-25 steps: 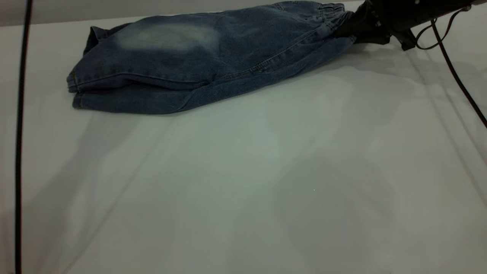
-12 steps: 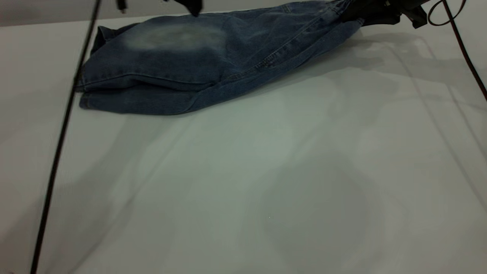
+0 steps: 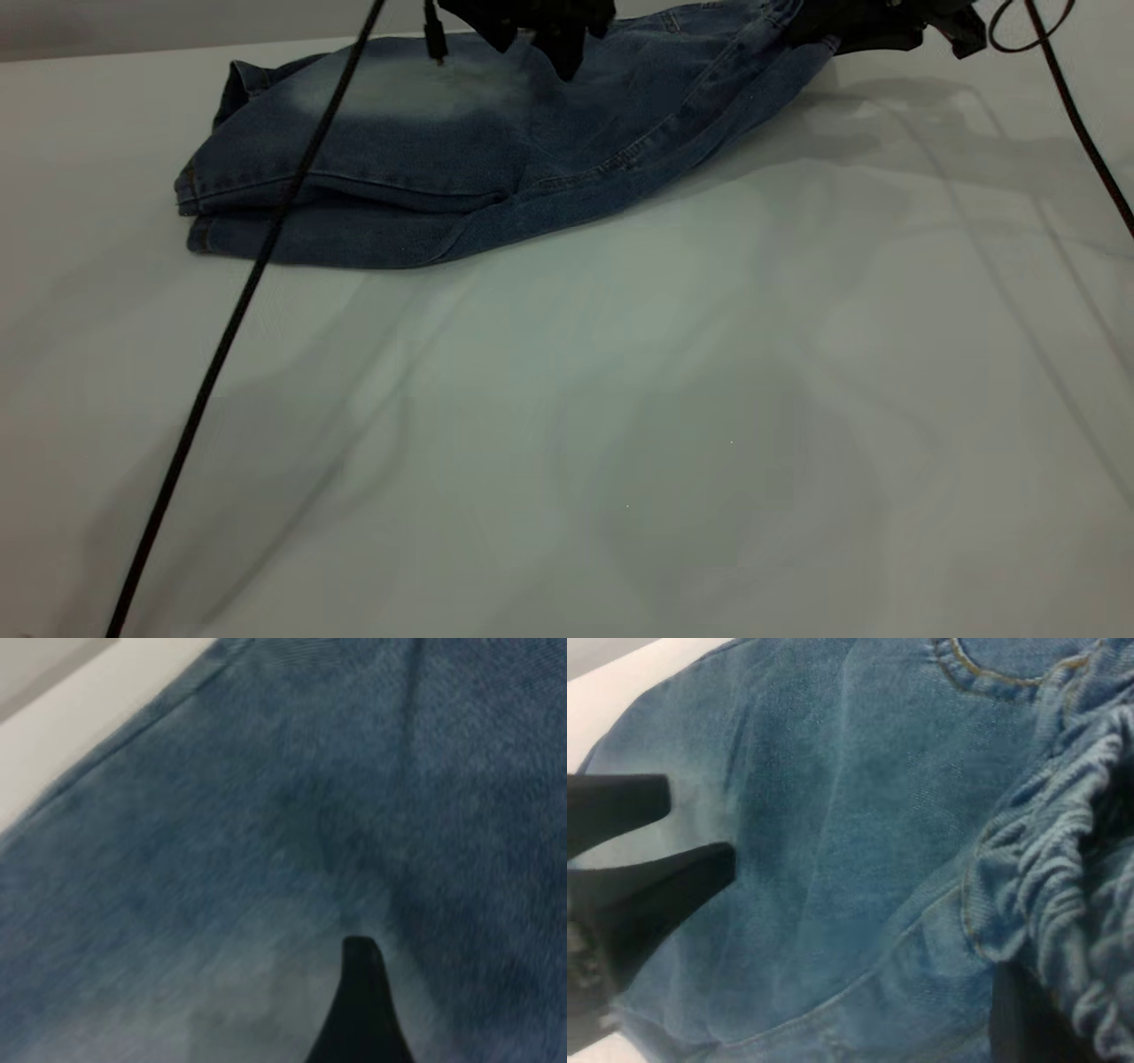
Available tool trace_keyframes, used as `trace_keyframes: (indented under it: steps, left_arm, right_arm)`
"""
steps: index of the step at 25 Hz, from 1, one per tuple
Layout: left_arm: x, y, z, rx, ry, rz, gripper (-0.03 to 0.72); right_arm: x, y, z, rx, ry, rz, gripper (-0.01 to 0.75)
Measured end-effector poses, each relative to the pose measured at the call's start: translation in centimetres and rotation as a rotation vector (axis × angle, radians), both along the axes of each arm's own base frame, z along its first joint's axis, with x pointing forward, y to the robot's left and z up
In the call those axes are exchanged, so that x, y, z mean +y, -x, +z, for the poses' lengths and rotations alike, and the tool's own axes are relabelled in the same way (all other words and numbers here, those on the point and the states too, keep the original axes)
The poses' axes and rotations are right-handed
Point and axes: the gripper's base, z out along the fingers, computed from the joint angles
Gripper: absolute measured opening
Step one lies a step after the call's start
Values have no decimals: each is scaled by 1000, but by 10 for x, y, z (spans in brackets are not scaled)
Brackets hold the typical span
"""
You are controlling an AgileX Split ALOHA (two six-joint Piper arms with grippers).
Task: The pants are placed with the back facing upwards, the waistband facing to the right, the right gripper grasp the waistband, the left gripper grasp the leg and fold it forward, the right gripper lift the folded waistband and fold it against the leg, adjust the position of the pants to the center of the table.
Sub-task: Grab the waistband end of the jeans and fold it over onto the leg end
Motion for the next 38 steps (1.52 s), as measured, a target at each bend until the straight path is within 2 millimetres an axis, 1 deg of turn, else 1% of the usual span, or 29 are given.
trace_keyframes:
  steps: [3, 6, 9, 15, 17, 19, 24, 26, 28, 30, 35, 38]
  left_arm:
    - [-2, -3, -10, -6, 3, -2, 515]
    - [-2, -3, -24, 17, -11, -3, 515]
    - [-1, -2, -34, 32, -21, -3, 515]
    - [-1, -2, -35, 31, -21, -3, 515]
    - [-1, -2, -35, 32, -22, -3, 515]
    - [-1, -2, -35, 33, -23, -3, 515]
    - [-1, -2, -35, 36, -24, -3, 515]
    - [-1, -1, -35, 45, -29, -2, 515]
    - [0, 0, -33, 62, -39, 2, 515]
    - [1, 0, -29, 79, -54, 6, 515]
    - [7, -4, -2, 76, -144, 15, 515]
    - [13, -6, 19, 104, -145, 52, 515]
  right_arm:
    - [1, 0, 7, -11, -1, 7, 78]
    - [1, 0, 17, -29, -4, 7, 78]
    - [2, 0, 27, -47, -3, 19, 78]
    - [5, 3, 46, -67, -18, 53, 78]
    - [14, 5, 53, -75, -31, 84, 78]
    - [28, 8, 57, -75, -47, 128, 78]
    - [63, 15, 56, -70, -36, 230, 78]
    - [73, 17, 56, -70, -37, 251, 78]
    - [77, 18, 56, -69, -37, 261, 78]
    - [76, 18, 56, -70, -34, 256, 78]
    - [75, 17, 55, -74, -26, 246, 78]
    - [75, 16, 55, -74, -26, 244, 78]
